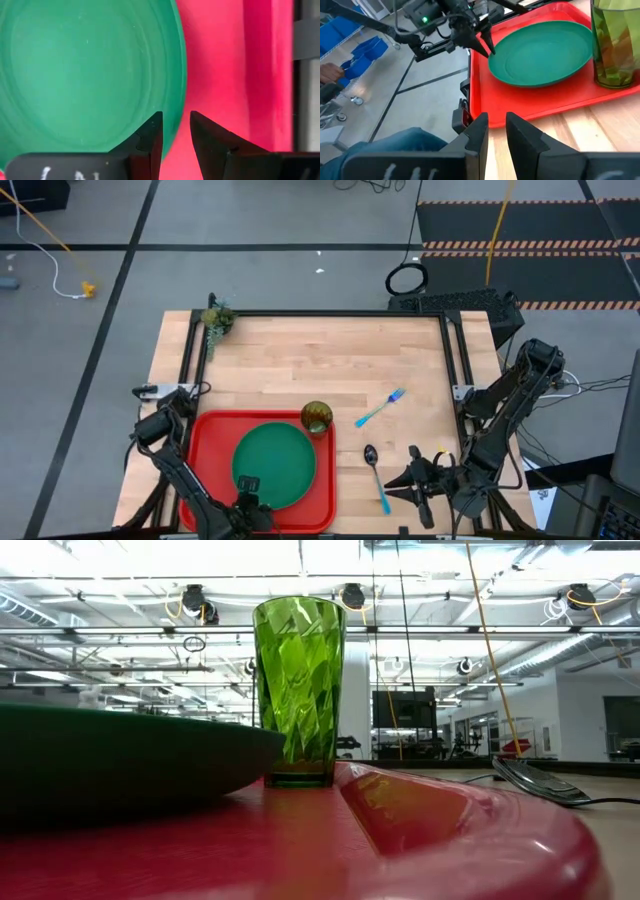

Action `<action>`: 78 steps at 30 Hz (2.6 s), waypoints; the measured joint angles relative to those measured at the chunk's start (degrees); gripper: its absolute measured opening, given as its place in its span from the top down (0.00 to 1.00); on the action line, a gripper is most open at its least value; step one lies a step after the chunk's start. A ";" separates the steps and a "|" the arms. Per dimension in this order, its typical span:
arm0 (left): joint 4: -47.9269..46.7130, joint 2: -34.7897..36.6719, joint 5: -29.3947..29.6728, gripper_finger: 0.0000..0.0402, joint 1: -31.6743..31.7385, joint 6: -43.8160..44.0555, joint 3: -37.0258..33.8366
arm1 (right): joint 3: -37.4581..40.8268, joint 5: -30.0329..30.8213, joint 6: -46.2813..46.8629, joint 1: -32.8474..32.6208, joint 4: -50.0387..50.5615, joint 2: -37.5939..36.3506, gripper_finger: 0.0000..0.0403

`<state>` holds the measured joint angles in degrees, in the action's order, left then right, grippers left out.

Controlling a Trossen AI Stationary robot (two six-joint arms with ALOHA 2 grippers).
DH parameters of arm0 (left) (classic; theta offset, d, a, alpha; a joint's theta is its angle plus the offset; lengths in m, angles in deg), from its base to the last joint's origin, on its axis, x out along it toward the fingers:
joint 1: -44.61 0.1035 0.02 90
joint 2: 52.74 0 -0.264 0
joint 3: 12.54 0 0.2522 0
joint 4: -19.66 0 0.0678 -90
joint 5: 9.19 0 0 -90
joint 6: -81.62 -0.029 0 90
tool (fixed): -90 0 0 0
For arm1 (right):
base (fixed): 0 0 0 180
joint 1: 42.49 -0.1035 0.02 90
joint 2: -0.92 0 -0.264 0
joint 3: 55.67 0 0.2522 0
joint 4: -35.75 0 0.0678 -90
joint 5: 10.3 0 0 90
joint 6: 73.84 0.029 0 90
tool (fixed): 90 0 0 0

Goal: Pick and place plate/cup/fork/spoon on tray
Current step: Put the purple fork on the red tray to the left of the green plate

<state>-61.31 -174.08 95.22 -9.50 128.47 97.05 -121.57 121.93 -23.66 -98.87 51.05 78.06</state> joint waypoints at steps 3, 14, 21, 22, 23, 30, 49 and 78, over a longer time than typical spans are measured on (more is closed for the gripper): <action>-0.01 2.35 -1.42 0.75 0.04 3.17 0.02 | 0.00 1.39 0.14 0.11 0.76 0.92 0.85; -0.21 12.03 12.16 0.75 -0.24 3.10 0.07 | -0.02 -1.25 2.97 5.50 9.28 2.24 0.85; -0.31 13.57 24.50 0.75 1.45 -5.99 0.09 | -0.02 -5.06 8.06 11.42 21.24 2.18 0.85; -0.38 13.57 25.67 0.75 1.91 -7.16 0.09 | -0.02 -5.17 8.22 12.36 23.11 2.16 0.85; -0.60 13.53 26.82 0.75 2.27 -7.93 0.09 | -0.02 -5.58 8.01 13.34 24.88 2.16 0.85; -4.61 13.51 29.31 0.75 6.41 -9.07 0.09 | -0.02 -9.50 -0.44 21.01 34.57 2.18 0.85; -22.78 14.99 32.40 0.75 9.18 -1.57 -0.28 | -0.02 -29.29 -60.79 50.12 36.12 2.12 0.85; -22.15 37.39 44.81 0.75 13.44 -2.78 -12.54 | 12.17 -44.49 -72.30 60.59 27.70 2.16 0.66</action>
<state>-83.46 -136.69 140.03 3.94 125.70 84.51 -109.40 77.44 -95.97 -38.28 78.76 80.23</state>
